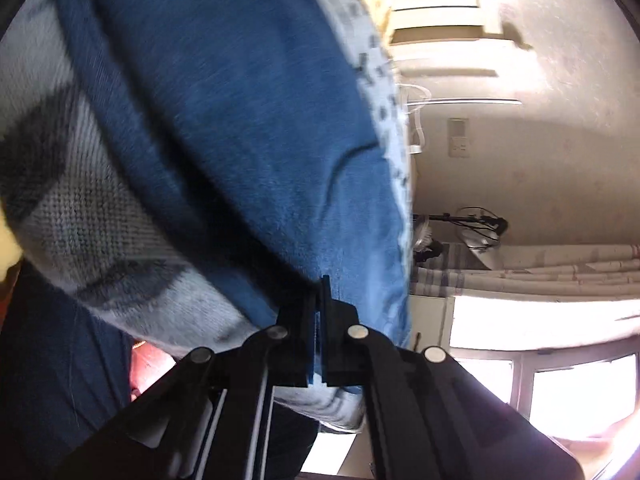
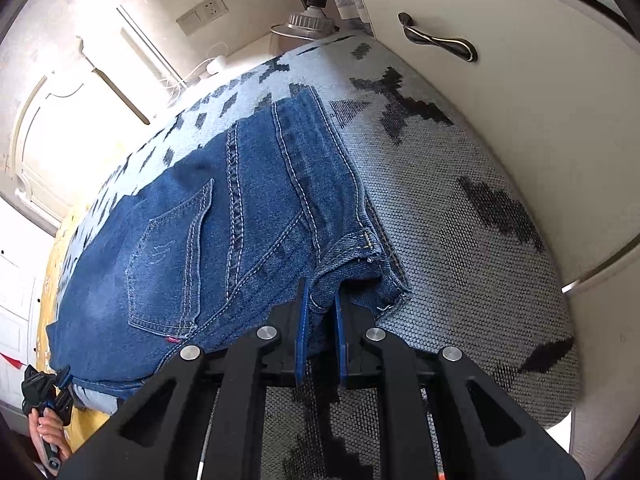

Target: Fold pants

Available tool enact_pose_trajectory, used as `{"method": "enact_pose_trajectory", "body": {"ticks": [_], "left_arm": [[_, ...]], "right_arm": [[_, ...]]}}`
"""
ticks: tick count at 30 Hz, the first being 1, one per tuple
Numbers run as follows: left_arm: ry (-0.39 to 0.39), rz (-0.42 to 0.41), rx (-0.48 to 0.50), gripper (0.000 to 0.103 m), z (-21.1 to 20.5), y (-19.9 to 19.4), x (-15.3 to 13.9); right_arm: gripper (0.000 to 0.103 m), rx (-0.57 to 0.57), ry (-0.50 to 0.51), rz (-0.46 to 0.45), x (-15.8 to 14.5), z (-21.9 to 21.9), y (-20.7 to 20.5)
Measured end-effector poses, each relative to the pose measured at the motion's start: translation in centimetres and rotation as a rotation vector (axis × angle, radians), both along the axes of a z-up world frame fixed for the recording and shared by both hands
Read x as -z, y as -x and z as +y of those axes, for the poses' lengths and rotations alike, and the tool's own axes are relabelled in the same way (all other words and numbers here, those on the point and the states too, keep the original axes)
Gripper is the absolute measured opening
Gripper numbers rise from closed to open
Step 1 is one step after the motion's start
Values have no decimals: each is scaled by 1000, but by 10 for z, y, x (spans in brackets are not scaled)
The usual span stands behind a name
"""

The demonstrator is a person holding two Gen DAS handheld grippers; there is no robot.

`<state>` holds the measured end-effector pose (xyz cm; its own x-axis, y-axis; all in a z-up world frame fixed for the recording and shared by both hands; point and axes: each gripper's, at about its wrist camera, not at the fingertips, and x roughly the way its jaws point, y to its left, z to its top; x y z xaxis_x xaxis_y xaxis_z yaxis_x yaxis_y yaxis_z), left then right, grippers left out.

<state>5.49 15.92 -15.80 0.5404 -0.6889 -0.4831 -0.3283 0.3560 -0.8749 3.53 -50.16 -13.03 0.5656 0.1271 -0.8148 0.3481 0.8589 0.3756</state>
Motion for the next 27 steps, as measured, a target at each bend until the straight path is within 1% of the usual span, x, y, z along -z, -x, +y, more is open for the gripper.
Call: {"method": "enact_pose_trajectory", "body": {"ticks": [2,4,5,7,8,12,15,18,21,23,25,27], "left_arm": [[-6,-22,4,1,1,4,-12],[-11,-24,7,1,1,8,-15],[-15,-13,10,1,1,9,-9],[4,25,8,1,3,13,4],[2,40,9,1,3,15,12],[3,75,0,1,0,15,30],[10,64,-5,1,-1,15,27],[-16,45,5,1,-2,13,21],[-3,77,-2,1,-1,14,35],[0,71,-3,1,-1,16,37],[-15,57,6,1,-2,16,34],[-21,50,13,1,-1,16,33]], "right_arm": [[11,4,-9,-21,-10,-1,4],[11,10,-44,-53,-24,-5,10],[11,9,-48,-65,-30,-5,13],[11,9,-33,-73,-38,-5,16],[11,7,-28,-70,-37,-5,15],[11,6,-9,-11,-15,-2,11],[11,13,-22,-5,-6,-4,13],[11,19,-27,-21,-10,-5,18],[11,15,-32,-44,-19,-5,22],[11,0,0,-12,-12,-1,17],[11,-3,12,16,-2,1,15],[11,10,12,9,2,-2,17]]}}
